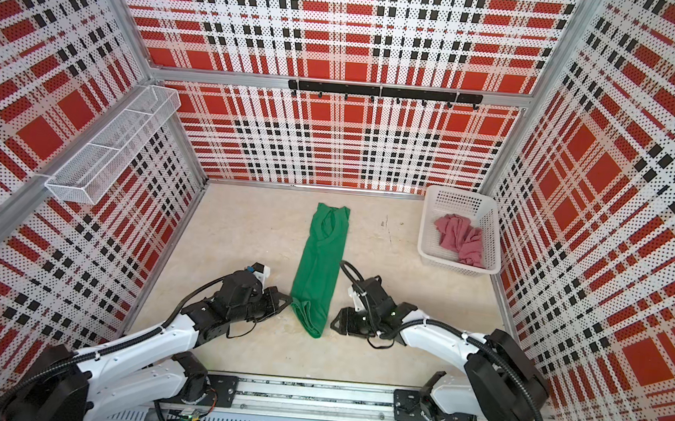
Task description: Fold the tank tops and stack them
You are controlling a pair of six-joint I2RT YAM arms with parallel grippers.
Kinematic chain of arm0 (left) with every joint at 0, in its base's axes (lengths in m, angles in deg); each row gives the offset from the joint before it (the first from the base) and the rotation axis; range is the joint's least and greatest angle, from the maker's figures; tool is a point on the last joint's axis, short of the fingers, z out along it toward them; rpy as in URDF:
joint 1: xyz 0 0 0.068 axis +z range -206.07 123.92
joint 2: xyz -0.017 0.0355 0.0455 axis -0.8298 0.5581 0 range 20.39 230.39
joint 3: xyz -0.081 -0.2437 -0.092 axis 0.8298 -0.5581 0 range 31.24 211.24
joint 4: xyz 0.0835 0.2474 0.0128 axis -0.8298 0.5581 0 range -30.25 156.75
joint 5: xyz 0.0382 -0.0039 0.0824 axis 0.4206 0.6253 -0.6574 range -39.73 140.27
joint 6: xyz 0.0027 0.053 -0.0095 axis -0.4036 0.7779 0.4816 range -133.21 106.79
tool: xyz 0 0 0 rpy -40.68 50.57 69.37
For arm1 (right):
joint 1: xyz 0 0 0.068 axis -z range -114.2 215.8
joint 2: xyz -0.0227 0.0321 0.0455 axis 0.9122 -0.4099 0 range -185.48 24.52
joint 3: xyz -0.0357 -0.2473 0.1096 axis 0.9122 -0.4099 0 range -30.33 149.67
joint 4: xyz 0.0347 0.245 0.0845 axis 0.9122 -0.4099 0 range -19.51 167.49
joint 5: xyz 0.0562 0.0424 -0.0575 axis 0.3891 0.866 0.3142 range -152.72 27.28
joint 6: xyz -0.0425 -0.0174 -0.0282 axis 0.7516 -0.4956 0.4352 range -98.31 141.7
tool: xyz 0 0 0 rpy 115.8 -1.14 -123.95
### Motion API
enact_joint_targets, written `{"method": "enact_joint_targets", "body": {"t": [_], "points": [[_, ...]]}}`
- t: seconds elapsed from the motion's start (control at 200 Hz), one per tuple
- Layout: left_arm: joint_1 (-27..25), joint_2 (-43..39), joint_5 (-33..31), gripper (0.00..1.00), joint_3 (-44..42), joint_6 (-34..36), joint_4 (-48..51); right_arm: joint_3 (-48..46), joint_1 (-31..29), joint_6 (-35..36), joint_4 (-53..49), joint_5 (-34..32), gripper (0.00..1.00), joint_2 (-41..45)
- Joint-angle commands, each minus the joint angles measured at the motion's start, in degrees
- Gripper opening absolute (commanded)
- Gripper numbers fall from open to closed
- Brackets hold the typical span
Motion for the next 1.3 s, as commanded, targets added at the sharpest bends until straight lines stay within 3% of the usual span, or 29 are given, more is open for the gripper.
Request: {"method": "enact_joint_targets", "body": {"t": [0.0, 0.17, 0.361, 0.491, 0.581, 0.677, 0.917, 1.107, 1.148, 1.293], "points": [[-2.39, -3.21, -0.27, 0.00, -4.07, -2.76, -0.55, -4.02, -1.82, -12.73, 14.14, 0.65, 0.55, 3.66], [-5.73, -7.19, -0.98, 0.00, -9.97, -5.12, 2.09, -5.16, -5.52, -17.14, 17.58, -2.25, 0.48, 1.83], [-5.41, -8.74, -1.48, 0.00, -10.74, -3.73, 5.45, -5.65, -10.14, -21.82, 24.90, -4.80, 0.44, -3.98], [-4.78, -7.57, -2.08, 0.38, -8.94, -1.44, 8.28, -5.80, -11.55, -22.96, 26.38, -6.37, 0.45, -6.80], [-3.59, -7.24, -1.99, 0.50, -8.32, 0.04, 9.28, -6.24, -11.65, -23.47, 26.53, -7.60, 0.45, -6.98], [-2.35, -6.56, -1.15, 0.54, -8.84, 0.68, 8.19, -6.46, -11.72, -23.47, 25.61, -8.70, 0.45, -6.47], [-2.15, -3.20, 0.13, 0.49, -9.76, 0.65, 3.61, -6.52, -11.66, -23.87, 27.10, -9.03, 0.42, -8.62], [-3.06, 0.00, 0.76, 0.34, -9.60, 0.05, 0.14, -6.49, -11.80, -24.28, 29.03, -8.48, 0.36, -10.07], [-3.40, 0.62, 0.76, 0.28, -9.48, 0.10, 0.02, -6.35, -11.79, -24.11, 29.00, -8.41, 0.32, -10.10], [-4.76, -0.39, -0.06, 0.06, -9.02, -0.98, 1.53, -6.46, -11.75, -23.33, 25.88, -7.98, 0.01, -8.22]]}}
